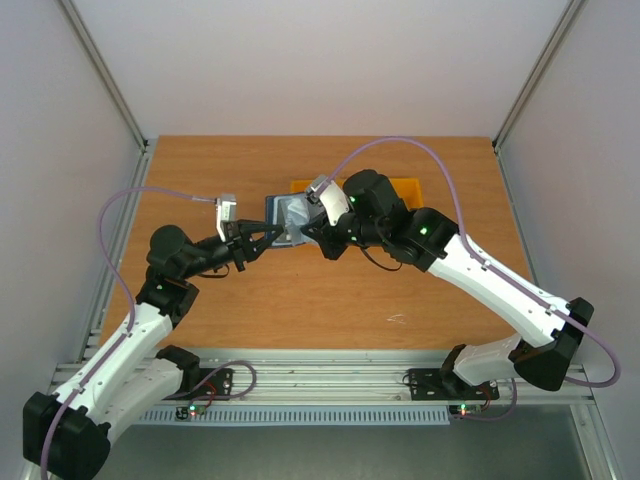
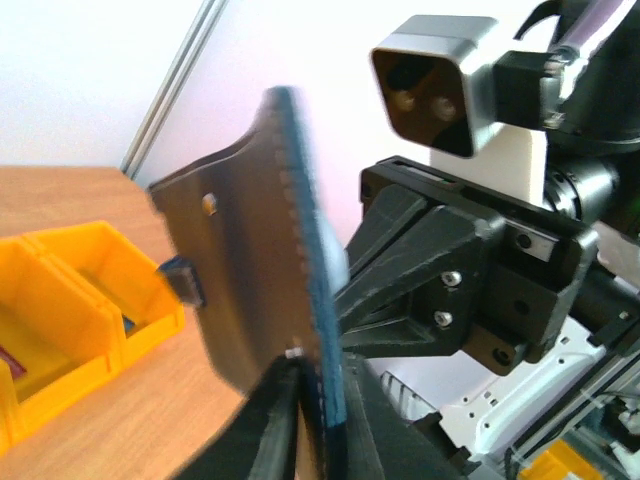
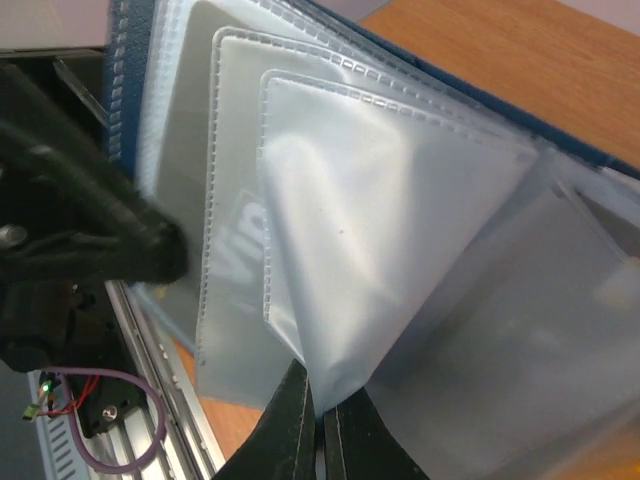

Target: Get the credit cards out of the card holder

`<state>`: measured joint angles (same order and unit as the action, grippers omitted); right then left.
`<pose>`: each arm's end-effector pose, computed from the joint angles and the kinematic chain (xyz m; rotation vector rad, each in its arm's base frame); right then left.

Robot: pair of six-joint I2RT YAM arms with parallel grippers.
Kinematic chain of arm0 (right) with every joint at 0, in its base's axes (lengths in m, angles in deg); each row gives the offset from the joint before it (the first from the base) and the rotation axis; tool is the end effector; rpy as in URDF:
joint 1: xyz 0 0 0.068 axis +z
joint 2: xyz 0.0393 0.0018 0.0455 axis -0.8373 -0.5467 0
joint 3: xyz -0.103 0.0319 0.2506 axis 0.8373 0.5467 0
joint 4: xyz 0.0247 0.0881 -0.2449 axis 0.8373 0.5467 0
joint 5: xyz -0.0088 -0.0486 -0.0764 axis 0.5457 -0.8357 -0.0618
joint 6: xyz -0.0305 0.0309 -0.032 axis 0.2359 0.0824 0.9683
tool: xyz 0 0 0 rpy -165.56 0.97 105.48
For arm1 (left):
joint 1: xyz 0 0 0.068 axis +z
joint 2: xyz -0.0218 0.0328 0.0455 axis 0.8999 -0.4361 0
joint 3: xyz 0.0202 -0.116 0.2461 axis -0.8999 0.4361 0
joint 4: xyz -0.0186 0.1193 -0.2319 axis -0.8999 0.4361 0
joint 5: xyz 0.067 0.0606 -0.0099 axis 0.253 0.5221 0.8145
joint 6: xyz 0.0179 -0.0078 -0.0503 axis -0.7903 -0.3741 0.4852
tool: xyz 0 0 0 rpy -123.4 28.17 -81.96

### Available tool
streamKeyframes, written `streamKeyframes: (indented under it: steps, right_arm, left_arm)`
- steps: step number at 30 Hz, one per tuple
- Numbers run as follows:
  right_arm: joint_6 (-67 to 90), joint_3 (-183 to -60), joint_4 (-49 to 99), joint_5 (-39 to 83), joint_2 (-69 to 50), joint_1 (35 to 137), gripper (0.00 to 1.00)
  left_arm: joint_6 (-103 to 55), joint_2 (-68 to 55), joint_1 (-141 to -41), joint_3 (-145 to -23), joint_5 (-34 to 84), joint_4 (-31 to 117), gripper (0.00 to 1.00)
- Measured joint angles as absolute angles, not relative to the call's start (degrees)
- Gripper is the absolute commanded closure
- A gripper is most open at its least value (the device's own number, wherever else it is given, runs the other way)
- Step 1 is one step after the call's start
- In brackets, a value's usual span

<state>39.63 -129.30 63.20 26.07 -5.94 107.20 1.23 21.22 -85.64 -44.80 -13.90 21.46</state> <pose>0.1806 0.2295 0.3958 -1.3785 1.6948 0.5159 0.1682 -0.0942 0.3203 0.5366 1.5383 -1.3855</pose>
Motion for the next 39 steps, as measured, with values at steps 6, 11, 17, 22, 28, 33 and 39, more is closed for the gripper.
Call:
streamKeyframes:
  steps: [6,11,17,22,28,33,39]
  right_arm:
    - [40.09,-127.13,61.91,26.64,-3.82,106.61,0.98]
    - [36.72,-122.7,59.66,25.0,-2.73,104.52,0.7]
    - [30.87,-121.36,64.47,18.01,-2.69,97.21,0.61]
    - [30.67,-123.42,67.74,18.42,-3.5,98.37,0.62]
    - [33.58,-129.58,62.43,30.62,-8.11,106.7,0.62]
    - [32.0,-128.05,55.59,38.57,-9.18,104.91,0.62]
    - [28.07,-120.95,49.82,44.67,-5.33,98.5,0.65]
  left_arm:
    - [1.02,21.14,-85.45,-44.8,-13.26,22.29,1.0]
    - [-1.54,21.29,-85.77,-44.89,-9.55,27.02,1.0]
    - [-19.2,21.62,-85.77,-45.98,4.94,40.96,1.0]
    - [-34.66,21.75,-85.77,-46.35,13.45,47.76,1.0]
    - [-30.31,21.95,-85.71,-46.7,10.21,47.32,1.0]
    - [-13.87,21.92,-85.1,-46.42,2.87,37.11,1.0]
    - [3.68,21.81,-84.77,-46.31,-5.15,22.75,1.0]
